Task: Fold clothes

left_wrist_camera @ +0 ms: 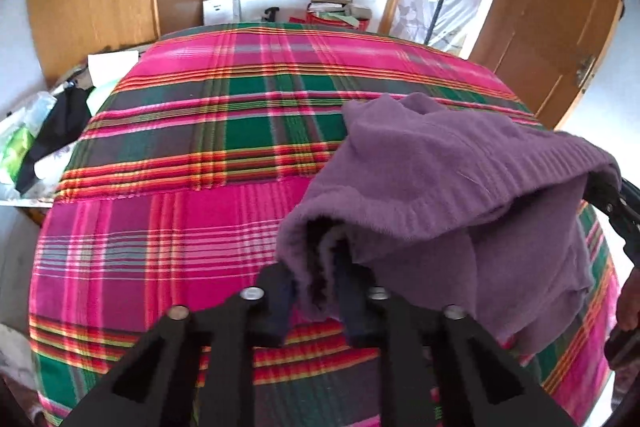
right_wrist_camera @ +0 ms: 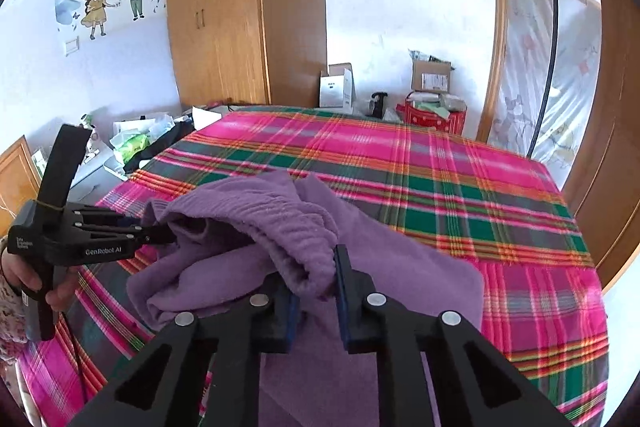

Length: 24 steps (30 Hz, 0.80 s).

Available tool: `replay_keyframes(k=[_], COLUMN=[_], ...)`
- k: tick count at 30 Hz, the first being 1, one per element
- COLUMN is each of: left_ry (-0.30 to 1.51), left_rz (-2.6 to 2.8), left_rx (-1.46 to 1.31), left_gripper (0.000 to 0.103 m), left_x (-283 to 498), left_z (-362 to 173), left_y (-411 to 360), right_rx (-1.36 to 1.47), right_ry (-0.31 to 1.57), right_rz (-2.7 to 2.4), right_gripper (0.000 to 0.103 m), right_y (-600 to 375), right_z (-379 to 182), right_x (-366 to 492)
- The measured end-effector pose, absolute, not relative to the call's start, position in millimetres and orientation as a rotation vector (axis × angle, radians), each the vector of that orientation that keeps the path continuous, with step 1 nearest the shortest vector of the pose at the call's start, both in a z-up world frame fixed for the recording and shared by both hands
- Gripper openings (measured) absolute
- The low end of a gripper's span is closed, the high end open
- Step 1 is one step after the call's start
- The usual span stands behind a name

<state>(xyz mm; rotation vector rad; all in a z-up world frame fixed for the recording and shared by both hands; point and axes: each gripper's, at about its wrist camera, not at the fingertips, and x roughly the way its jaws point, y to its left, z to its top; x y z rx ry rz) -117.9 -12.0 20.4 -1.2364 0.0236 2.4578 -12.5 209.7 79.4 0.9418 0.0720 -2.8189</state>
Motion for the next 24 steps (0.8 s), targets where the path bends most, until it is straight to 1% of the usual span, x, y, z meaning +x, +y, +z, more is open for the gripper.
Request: replay_keyframes(k=[4,12,20,24], left_ry=[-0.075,-0.158,-0.171,-0.199], left_rz=[2.454,2.52,2.533,2.555], left_rx=[-1.179,-1.009,-0.832,-0.818], left_gripper=[0.013,0.012,0.012,0.012], left_x=[-106.6,-74.5,-25.6,-11.6], left_z=[38.8,93.1,139.9,146.4], left_y=[-21.7,-41.1,-54.9,-68.9], right_rx=[0.866,0.714,0.567,0.497], right_ry=[0.109,0.203,0.334,0.376], right_rz=[-2.857,-2.924,-2.953,-2.937], right_gripper=[0.013,0.013,0.013,0.013], right_y=[209.2,204.0,181.4,163.0], right_z=[106.8,162.3,222.4,245.1], right_x=[-6.6,4.6,-6.2,-16.3])
